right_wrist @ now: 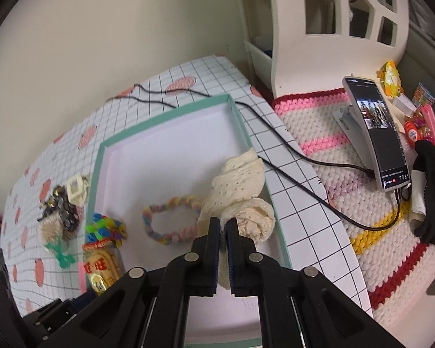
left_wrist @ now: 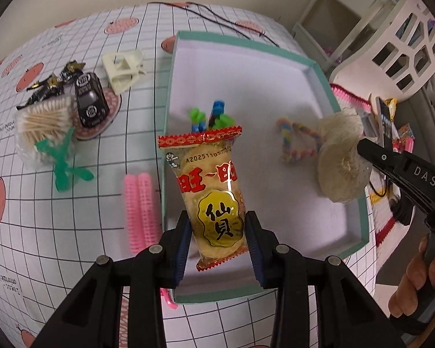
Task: Organize objects
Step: 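Carry the snack packet and lace cloth over the tray with both grippers, then open both grippers to release the packet and lace cloth into the tray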
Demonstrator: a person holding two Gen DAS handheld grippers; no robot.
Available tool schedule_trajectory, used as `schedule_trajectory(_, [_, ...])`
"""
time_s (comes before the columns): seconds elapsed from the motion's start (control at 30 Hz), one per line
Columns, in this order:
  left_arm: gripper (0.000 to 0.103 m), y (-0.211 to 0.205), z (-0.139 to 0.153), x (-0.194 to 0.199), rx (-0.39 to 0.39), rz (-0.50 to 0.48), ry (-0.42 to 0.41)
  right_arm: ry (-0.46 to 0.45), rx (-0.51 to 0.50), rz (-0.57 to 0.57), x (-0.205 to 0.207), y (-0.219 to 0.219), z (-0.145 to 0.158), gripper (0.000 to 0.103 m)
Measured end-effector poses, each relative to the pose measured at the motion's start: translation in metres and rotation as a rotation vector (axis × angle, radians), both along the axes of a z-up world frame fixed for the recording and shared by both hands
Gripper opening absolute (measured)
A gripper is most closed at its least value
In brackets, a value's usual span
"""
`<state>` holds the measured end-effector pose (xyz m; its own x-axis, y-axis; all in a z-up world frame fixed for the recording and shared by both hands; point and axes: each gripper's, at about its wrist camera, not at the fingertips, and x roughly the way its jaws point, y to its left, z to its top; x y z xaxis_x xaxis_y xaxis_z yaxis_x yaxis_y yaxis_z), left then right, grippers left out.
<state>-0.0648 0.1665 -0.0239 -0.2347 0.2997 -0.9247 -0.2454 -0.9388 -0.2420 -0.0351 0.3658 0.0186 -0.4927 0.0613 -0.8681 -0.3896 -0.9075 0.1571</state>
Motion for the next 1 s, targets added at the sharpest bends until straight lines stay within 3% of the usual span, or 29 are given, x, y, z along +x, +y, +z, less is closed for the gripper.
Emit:
schedule_trajectory(0.57, [0.038,0.004,-0.003,0.004,-0.008,-0.01,-0.019,-0.145,0.026,0.105,-0.013,-0.015,-0.025,0.008])
schedule_trajectory(1.0, [0.039,0.003,-0.003,0.004,-0.013,-0.014,-0.025,-0.132,0.013,0.115,-0.013,-0.018,-0.021,0.009])
